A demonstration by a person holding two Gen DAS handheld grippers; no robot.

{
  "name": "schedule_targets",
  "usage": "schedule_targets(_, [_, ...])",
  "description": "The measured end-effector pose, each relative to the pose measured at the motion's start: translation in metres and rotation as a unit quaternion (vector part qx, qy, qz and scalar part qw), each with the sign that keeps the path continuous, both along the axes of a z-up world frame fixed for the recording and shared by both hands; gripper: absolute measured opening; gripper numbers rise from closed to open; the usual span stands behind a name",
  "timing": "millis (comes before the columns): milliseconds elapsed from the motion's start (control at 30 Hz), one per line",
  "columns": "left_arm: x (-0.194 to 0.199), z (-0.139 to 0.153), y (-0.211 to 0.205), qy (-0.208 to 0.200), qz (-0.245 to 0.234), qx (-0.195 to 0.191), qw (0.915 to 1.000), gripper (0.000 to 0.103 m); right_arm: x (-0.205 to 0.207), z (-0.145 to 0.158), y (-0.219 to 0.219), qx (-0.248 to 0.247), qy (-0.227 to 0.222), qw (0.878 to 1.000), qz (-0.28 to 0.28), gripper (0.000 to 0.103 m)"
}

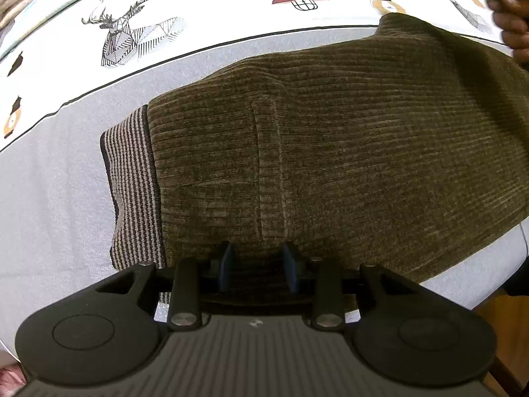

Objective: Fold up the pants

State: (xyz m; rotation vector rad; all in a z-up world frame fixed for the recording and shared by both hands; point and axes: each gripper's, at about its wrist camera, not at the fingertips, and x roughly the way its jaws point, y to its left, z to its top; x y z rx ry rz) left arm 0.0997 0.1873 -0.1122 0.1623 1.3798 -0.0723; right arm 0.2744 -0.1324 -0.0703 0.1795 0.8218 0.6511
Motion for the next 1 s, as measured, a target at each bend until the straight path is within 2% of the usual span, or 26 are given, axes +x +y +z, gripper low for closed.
schedule_targets(67, [-0.001,0.001,0.001,-0.001,0.004,-0.002,1.0,0.04,-0.013,0.009,0.0,0.031,0.006,0.996,0.08,0.004])
schedule_targets(133, [-0.002,0.001,0.001,-0.003,0.004,-0.003,1.0,0.04,-0.027,0.009,0.002,0.033,0.02,0.987,0.153,0.004])
schedule_targets(167, [-0.002,0.001,0.001,-0.004,0.003,-0.001,1.0,0.04,-0.033,0.004,0.006,0.02,0.031,0.982,0.184,0.004])
schedule_targets(233, [-0.003,0.001,-0.001,-0.006,-0.003,0.006,1.0,0.04,-0.041,-0.008,0.014,-0.033,0.033,0.979,0.198,0.004])
schedule_targets(300, [-0.004,0.002,-0.005,-0.009,-0.007,0.015,0.9998,0.04,-0.036,-0.025,0.016,-0.087,0.034,0.982,0.165,0.004])
schedule_targets(333, [-0.005,0.002,-0.006,-0.01,-0.008,0.018,0.9997,0.04,-0.032,-0.032,0.015,-0.1,0.032,0.985,0.138,0.0])
schedule_targets(433, [-0.007,0.004,-0.008,-0.014,-0.008,0.022,0.9996,0.04,-0.023,-0.046,0.01,-0.108,0.026,0.991,0.069,0.0])
schedule_targets(567, [-0.014,0.009,-0.013,-0.024,-0.015,0.026,0.9993,0.039,-0.029,-0.048,0.028,-0.131,-0.005,0.99,0.05,0.0])
schedule_targets(700, [-0.018,0.023,-0.014,-0.055,-0.01,0.005,0.9984,0.039,-0.029,-0.048,0.036,-0.135,-0.006,0.99,0.037,0.0])
schedule_targets(800, [-0.016,0.039,-0.013,-0.096,0.006,-0.02,0.9952,0.04,-0.029,-0.036,0.03,-0.137,-0.008,0.99,0.019,0.0])
schedule_targets(900, [-0.009,0.044,-0.007,-0.12,0.028,-0.015,0.9923,0.04,-0.036,-0.002,0.012,-0.111,-0.03,0.993,-0.013,0.004])
schedule_targets(933, [-0.007,0.041,-0.004,-0.114,0.037,-0.008,0.9927,0.04,-0.041,0.01,0.003,-0.095,-0.036,0.995,-0.018,0.007])
schedule_targets(967, [-0.004,0.033,0.001,-0.092,0.055,0.004,0.9943,0.04,-0.047,0.024,-0.008,-0.082,-0.047,0.995,-0.024,0.009])
schedule_targets(1000, [-0.001,0.019,0.008,-0.048,0.078,0.028,0.9954,0.037,-0.053,0.036,-0.019,-0.074,-0.059,0.995,-0.029,0.017])
